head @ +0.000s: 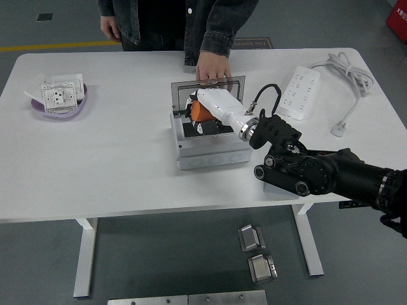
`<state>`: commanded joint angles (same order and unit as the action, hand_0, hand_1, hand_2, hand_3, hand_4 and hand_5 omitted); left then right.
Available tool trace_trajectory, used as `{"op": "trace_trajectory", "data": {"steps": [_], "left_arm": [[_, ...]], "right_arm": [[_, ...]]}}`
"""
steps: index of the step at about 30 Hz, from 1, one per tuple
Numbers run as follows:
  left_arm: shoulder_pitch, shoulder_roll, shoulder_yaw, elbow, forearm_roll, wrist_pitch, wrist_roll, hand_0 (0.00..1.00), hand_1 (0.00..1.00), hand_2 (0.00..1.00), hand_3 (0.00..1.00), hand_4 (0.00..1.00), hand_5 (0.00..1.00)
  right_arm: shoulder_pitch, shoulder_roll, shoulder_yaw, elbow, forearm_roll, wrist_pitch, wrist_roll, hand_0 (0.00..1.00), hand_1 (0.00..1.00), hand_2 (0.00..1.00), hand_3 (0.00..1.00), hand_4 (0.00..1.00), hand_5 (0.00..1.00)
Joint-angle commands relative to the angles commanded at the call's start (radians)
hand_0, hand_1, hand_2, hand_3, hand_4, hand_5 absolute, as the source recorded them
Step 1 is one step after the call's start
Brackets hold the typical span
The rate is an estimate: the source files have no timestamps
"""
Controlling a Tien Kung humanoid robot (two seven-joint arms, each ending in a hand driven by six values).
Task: Pick up the cylinder from the cube,place it in the box,flap close box
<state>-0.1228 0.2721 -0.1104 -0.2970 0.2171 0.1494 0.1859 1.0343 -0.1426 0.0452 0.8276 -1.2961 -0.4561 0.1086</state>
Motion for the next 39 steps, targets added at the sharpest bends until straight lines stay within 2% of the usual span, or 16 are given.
{"op": "trace_trajectory", "data": {"steps": [1,6,7,12,13,18,19,26,30,34,39], "left_arm": [[-0.001,0.0,-0.001,0.0,0.002,0.0,0.0,0.657,0.655,0.609,0.648,0.636,0.443],[-0.005,0.0,-0.002,-0.001,0.005,0.0,0.0,0.657,0.655,0.609,0.648,0.636,0.443],[-0.005,0.0,-0.002,-0.001,0.005,0.0,0.0,0.657,0.656,0.609,0.648,0.635,0.443],[-0.007,-0.003,-0.006,-0.002,0.01,0.0,0.0,0.657,0.656,0.609,0.648,0.635,0.443],[-0.007,-0.003,-0.007,-0.002,0.011,0.0,0.0,0.657,0.655,0.61,0.648,0.634,0.443],[-0.008,-0.004,-0.009,-0.003,0.016,0.0,0.001,0.657,0.655,0.61,0.648,0.634,0.443],[-0.008,-0.005,-0.009,-0.003,0.016,0.0,0.001,0.657,0.655,0.609,0.648,0.631,0.444],[-0.007,-0.005,-0.01,-0.003,0.018,0.0,0.002,0.657,0.655,0.61,0.648,0.63,0.443],[-0.004,-0.007,-0.01,-0.003,0.018,0.0,0.002,0.657,0.655,0.61,0.648,0.63,0.443],[0.001,-0.01,-0.012,-0.003,0.017,0.0,0.002,0.657,0.655,0.609,0.648,0.63,0.442],[0.01,-0.013,-0.015,-0.002,0.013,0.0,0.002,0.657,0.655,0.609,0.648,0.63,0.443]], "right_arm": [[0.001,0.002,0.003,-0.006,-0.006,0.006,-0.001,0.151,0.224,0.41,0.458,0.043,0.047],[0.006,0.006,0.014,-0.019,-0.034,0.023,-0.003,0.151,0.224,0.41,0.458,0.043,0.047],[0.006,0.007,0.015,-0.02,-0.038,0.025,-0.004,0.428,0.507,0.615,0.773,0.323,0.163],[0.003,0.009,0.025,-0.023,-0.052,0.032,-0.004,0.428,0.507,0.615,0.773,0.323,0.163],[0.002,0.009,0.027,-0.023,-0.053,0.033,-0.004,0.573,0.596,0.695,0.966,0.53,0.085],[0.0,0.007,0.03,-0.024,-0.053,0.033,-0.002,0.573,0.596,0.695,0.966,0.53,0.085],[0.0,0.006,0.031,-0.025,-0.052,0.033,-0.001,0.628,0.618,0.732,0.998,0.623,0.095],[-0.004,0.003,0.032,-0.026,-0.048,0.033,0.002,0.637,0.618,0.733,0.998,0.641,0.101],[-0.013,-0.006,0.016,-0.015,-0.028,0.009,0.006,0.637,0.618,0.733,0.998,0.641,0.101],[-0.036,-0.037,-0.013,0.032,0.001,-0.048,0.015,0.645,0.621,0.739,0.986,0.654,0.12],[-0.073,-0.102,0.054,0.133,-0.075,-0.069,-0.007,0.643,0.622,0.741,0.961,0.664,0.138]]}}
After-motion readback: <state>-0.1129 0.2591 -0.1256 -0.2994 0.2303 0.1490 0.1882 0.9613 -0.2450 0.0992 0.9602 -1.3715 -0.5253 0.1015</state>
